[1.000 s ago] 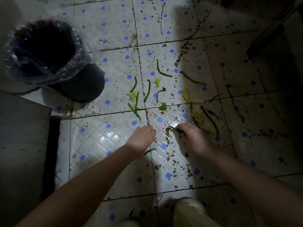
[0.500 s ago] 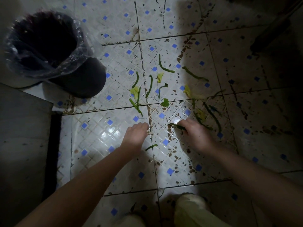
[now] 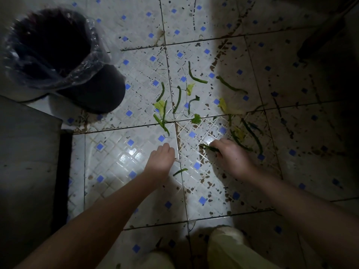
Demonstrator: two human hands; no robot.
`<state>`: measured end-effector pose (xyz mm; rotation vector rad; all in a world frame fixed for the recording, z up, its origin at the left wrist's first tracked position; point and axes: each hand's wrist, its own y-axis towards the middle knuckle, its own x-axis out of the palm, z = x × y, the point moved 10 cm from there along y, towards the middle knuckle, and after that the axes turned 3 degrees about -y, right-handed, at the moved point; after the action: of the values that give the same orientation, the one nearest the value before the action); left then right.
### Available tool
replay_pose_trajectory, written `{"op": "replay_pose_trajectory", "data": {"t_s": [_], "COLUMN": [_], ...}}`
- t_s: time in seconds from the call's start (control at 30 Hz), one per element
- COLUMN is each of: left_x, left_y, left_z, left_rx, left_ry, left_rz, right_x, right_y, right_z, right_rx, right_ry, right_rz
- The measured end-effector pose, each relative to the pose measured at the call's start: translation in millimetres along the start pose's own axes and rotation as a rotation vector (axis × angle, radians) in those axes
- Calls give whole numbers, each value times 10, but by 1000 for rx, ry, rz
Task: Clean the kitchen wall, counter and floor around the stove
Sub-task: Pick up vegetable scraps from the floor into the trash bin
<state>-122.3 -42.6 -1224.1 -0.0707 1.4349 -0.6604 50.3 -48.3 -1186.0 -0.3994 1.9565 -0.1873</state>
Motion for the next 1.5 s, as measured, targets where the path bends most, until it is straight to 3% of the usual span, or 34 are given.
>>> {"op": "replay_pose_trajectory", "data": {"t_s": [0.13, 0.2, 0.43, 0.57, 0.8, 1.03, 1.17, 1.33, 1.5], "left_x": [-87, -23, 200, 230, 39, -12, -232, -469, -405], "left_y": [-281, -369, -372, -352, -478, -125, 93, 309, 471], "left_z": [257, 332, 258, 218, 419, -100, -368, -490, -429], "left_rx": [161, 188, 51, 15, 207, -74, -148, -121, -48], "left_ry": [-64, -127, -286, -262, -40, -112, -218, -356, -323], "left_rz": [121, 103, 10, -23, 123, 52, 111, 173, 163], "right_x": [-17, -25, 19, 7, 4, 71, 109, 127, 172], "right_y": [4, 6, 30, 8, -24, 34, 83, 127, 154], "right_z": [-39, -65, -145, -199, -188, -217, -214, -177, -218], "right_rx": [1, -7, -8, -26, -13, 8, 15, 42, 23], "right_ry": [16, 12, -57, -10, 12, 12, 10, 40, 60], "right_rz": [-1, -5, -64, -63, -41, -49, -67, -57, -65]}}
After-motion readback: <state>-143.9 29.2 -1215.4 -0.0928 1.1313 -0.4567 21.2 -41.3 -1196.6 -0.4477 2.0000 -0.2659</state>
